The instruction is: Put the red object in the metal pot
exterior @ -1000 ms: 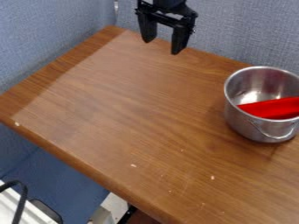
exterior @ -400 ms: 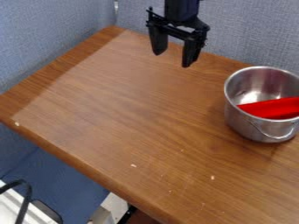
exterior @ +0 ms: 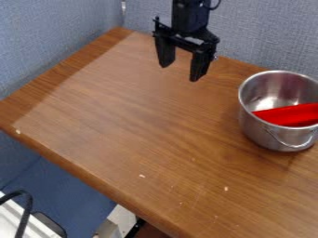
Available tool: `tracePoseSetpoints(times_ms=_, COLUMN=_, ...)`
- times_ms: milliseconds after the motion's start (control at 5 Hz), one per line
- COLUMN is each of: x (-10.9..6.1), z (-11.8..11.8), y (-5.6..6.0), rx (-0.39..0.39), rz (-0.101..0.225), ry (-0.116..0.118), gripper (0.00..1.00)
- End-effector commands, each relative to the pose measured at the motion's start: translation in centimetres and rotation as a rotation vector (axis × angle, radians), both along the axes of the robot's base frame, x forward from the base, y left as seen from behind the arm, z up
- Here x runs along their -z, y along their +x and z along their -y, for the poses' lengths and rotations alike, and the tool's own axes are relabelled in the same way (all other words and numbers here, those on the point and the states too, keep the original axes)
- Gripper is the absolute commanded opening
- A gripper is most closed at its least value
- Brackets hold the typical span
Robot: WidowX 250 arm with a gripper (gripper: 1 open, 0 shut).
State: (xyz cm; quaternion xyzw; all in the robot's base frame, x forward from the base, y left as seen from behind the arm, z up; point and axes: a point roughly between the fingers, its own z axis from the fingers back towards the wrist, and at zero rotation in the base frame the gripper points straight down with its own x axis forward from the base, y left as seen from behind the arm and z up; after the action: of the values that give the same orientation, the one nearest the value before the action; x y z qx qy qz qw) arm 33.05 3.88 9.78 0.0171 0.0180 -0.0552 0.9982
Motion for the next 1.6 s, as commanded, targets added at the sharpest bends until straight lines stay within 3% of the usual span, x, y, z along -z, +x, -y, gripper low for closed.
tracePoseSetpoints(times_ms=0, x=-2.1, z=-0.8, y=-0.5, rx=-0.014, rz=0.071, ry=0.005, gripper=1.00)
tracePoseSetpoints(times_ms=200, x=-0.8, z=-0.6, y=-0.7, rx=-0.024, rz=0.056, ry=0.001, gripper=1.00)
tracePoseSetpoints(times_ms=400, x=-1.0, z=-0.7, y=-0.9, rx=-0.015, rz=0.052, ry=-0.011, gripper=1.00)
tracePoseSetpoints(times_ms=600, x=-1.3, z=-0.2, y=-1.7, rx=-0.059, rz=0.050, ry=-0.023, gripper=1.00)
tracePoseSetpoints(times_ms=1000, x=-3.9, z=-0.4, y=-4.1, rx=-0.115, rz=0.100, ry=-0.075, gripper=1.00)
tracePoseSetpoints(times_ms=1200, x=-3.8, z=-1.0, y=-4.5, rx=-0.131, rz=0.109, ry=-0.076, gripper=0.00)
tracePoseSetpoints(times_ms=1400, x=-4.2, z=-1.0, y=-4.0, rx=-0.113, rz=0.124, ry=-0.060, gripper=1.00)
